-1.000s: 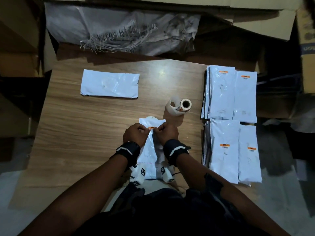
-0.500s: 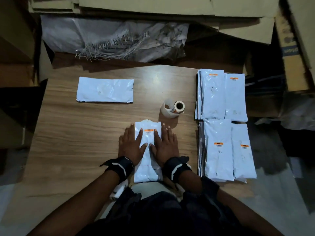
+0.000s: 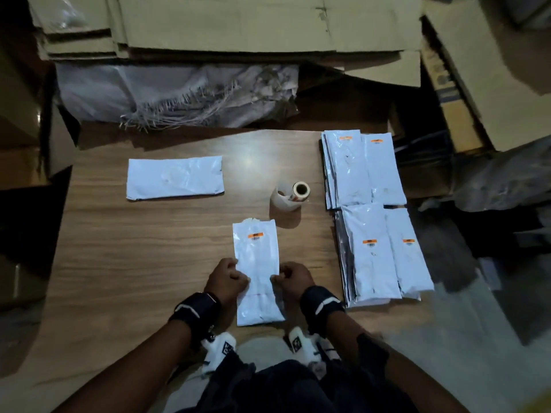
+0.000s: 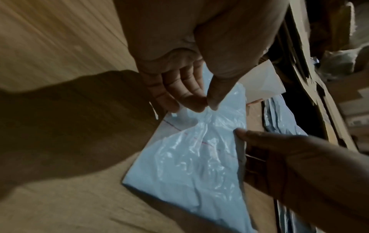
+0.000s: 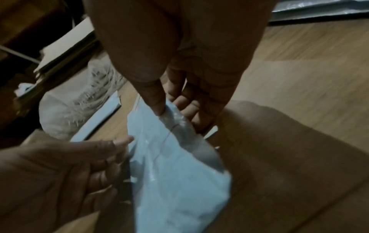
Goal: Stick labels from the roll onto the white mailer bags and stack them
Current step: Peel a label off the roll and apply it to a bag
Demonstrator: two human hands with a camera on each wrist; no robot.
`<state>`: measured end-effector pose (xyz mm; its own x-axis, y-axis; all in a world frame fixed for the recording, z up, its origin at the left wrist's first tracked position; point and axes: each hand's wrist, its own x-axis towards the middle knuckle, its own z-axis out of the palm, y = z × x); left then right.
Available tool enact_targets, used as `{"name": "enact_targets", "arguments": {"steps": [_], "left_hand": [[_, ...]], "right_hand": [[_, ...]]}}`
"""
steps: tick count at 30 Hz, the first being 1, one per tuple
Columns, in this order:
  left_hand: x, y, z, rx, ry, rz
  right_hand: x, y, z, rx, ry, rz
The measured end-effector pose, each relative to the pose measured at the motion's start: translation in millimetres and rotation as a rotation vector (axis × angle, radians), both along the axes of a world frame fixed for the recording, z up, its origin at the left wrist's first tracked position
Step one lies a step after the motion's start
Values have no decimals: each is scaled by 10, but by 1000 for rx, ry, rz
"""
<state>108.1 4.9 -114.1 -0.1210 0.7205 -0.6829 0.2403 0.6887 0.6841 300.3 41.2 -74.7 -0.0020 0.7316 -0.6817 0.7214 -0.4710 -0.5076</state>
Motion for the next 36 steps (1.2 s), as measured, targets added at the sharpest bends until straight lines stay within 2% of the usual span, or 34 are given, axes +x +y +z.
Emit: {"name": "enact_targets", "arguments": {"steps": [3, 7, 12, 16, 21, 26, 32, 36], "left_hand": [[-1, 14, -6, 52, 3, -73], [-21, 14, 138, 130, 194, -208], [105, 58, 511, 157, 140, -200], [530, 265, 931, 268, 28, -148], [1156, 762, 1225, 377, -45, -85], [1703, 1342, 1202, 485, -98, -60], [2090, 1914, 1198, 562, 49, -110], [2272, 2326, 1227, 517, 230, -173]], "right_hand": [[-21, -73, 48, -5, 66, -122], [51, -82, 87, 94, 92, -72], [344, 77, 359, 233, 192, -6], [841, 328, 706, 274, 297, -34], [1501, 761, 1175, 329, 500, -92], [2054, 1356, 1373, 326, 412, 41], [2295, 2024, 1291, 348, 349, 53], [2338, 2423, 1241, 366, 350, 49]]}}
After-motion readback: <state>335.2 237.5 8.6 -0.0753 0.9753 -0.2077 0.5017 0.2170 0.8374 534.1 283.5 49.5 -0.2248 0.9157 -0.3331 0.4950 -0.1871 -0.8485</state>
